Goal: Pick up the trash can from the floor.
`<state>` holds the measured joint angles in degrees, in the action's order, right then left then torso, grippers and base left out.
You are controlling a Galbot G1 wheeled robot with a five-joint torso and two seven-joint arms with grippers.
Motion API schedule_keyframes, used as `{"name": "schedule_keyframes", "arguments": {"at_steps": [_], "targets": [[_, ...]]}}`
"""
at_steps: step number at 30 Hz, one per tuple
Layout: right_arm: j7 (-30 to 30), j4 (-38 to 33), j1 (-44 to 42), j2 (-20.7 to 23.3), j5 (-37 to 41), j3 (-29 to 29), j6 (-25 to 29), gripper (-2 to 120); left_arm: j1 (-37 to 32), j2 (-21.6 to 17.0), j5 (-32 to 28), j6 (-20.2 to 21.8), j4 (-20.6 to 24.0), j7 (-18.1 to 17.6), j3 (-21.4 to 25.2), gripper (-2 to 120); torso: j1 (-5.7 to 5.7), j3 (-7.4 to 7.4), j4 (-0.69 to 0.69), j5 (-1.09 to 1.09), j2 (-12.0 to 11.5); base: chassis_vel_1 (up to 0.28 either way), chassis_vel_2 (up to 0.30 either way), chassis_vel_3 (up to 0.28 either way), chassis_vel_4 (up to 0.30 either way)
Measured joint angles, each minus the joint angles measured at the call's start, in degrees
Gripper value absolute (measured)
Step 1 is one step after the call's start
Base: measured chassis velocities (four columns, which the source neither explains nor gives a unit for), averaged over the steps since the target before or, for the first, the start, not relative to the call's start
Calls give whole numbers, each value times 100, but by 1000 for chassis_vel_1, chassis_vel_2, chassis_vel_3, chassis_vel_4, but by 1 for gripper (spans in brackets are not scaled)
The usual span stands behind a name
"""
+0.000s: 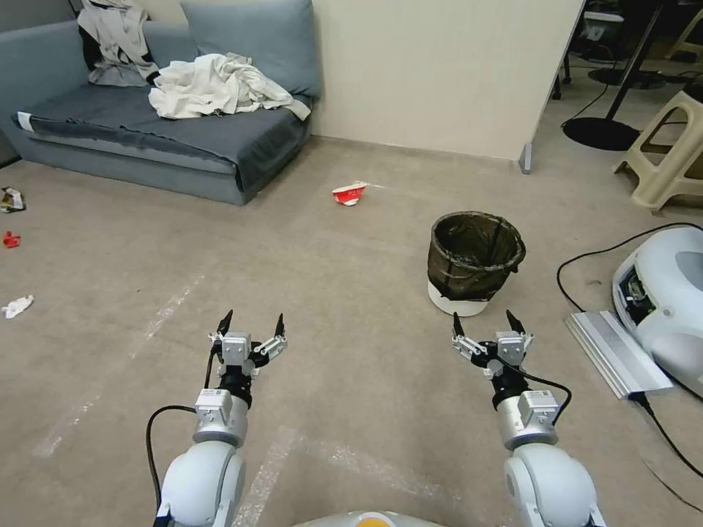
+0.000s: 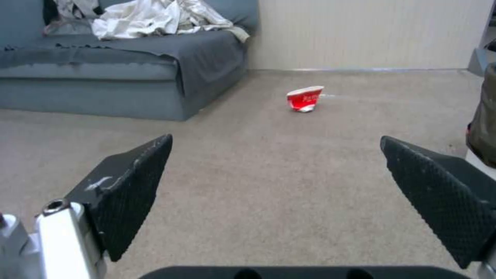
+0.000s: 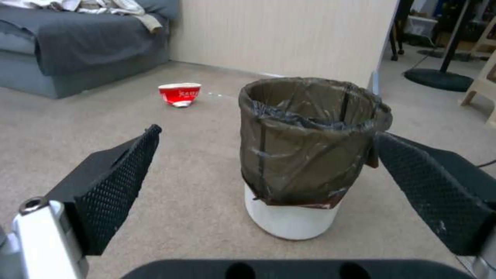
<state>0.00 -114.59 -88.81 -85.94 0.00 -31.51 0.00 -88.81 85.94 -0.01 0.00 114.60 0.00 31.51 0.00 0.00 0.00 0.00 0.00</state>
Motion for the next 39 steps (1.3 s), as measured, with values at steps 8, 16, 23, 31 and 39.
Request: {"name": "schedule_keyframes", "arguments": {"at_steps": [8, 16, 23, 31, 39], "targets": [[0, 0, 0, 0, 0, 0, 0, 100, 0, 0, 0, 0, 0, 0, 0, 100, 0, 0, 0, 0, 0, 0, 0, 0, 0], [0, 0, 0, 0, 0, 0, 0, 100, 0, 0, 0, 0, 0, 0, 0, 100, 0, 0, 0, 0, 0, 0, 0, 0, 0], [0, -279, -101, -28, 62, -50, -157, 100, -148, 54, -110, 120, 305, 19, 64, 100, 0, 0, 0, 1, 0, 0, 0, 0, 0], [62, -1687, -602, -167, 392, -298, -944, 100, -842, 313, -655, 742, 1746, 145, 369, 100, 0, 0, 0, 0, 0, 0, 0, 0, 0], [119, -2841, -1007, -285, 657, -500, -1579, 100, -1317, 159, -1101, 12, 2029, 430, 662, 100, 0, -1, -2, -1, 0, 0, 0, 0, 0]]}}
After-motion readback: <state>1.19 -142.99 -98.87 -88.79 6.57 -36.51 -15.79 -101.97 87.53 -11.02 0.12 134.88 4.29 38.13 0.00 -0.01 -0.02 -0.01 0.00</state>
